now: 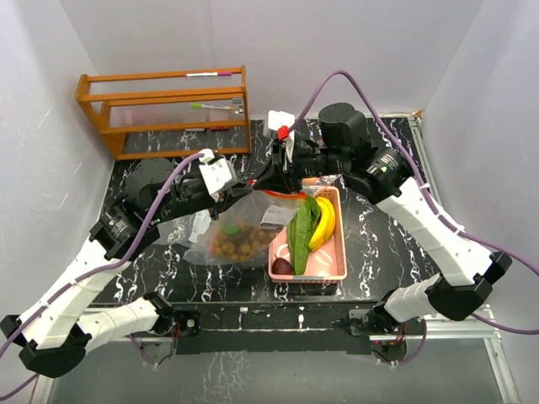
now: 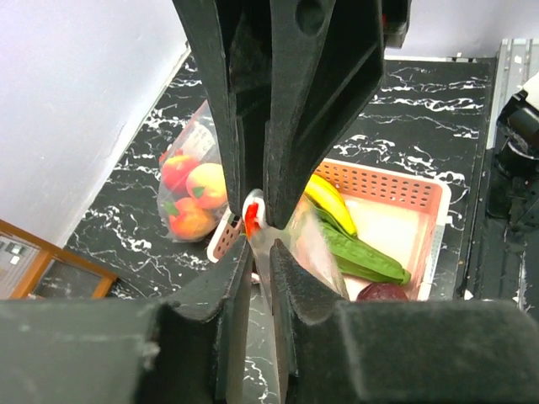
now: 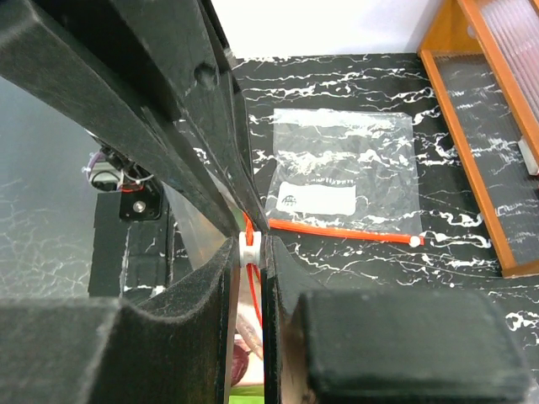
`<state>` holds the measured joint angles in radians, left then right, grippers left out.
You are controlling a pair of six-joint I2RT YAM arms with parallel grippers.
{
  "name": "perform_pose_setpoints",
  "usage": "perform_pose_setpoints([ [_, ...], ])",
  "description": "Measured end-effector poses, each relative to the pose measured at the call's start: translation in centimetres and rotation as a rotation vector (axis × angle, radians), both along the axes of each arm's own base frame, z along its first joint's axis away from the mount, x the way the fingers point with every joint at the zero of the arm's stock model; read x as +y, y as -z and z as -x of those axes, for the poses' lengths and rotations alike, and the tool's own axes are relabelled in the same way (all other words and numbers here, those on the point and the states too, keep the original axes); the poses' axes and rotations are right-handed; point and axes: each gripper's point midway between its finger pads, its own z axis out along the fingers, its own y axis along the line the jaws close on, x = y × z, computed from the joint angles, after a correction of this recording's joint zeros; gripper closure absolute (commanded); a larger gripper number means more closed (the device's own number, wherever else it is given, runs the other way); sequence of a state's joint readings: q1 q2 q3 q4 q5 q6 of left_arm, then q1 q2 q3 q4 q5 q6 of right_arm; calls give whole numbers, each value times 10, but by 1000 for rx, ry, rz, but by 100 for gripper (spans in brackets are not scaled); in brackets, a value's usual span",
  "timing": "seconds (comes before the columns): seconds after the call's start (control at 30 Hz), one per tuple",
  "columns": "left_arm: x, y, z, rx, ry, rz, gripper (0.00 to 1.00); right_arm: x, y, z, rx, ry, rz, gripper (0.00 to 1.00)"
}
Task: Place the food in the zip-top bag and seal the zipper
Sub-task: Zip the zipper food storage bag.
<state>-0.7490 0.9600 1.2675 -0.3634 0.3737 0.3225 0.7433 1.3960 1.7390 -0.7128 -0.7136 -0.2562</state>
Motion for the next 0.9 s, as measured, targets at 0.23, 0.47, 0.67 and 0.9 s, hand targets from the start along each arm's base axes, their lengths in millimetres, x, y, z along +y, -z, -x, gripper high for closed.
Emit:
perform_pose_setpoints([
  [0.23,-2,-19,5,-48,39,27,49,-2,6,5,29,-17,20,86],
  [0.47,-9,-14,11,-27,94,11,34,-3,-4,7,17,-27,5,86],
  [0.67,-12,-9,14,-13,124,0,45,-3,-11,11,9,-45,-9,86],
  [0.9,-14,-10,11,-18,118,5,100,-3,-9,15,19,-64,-5,85],
])
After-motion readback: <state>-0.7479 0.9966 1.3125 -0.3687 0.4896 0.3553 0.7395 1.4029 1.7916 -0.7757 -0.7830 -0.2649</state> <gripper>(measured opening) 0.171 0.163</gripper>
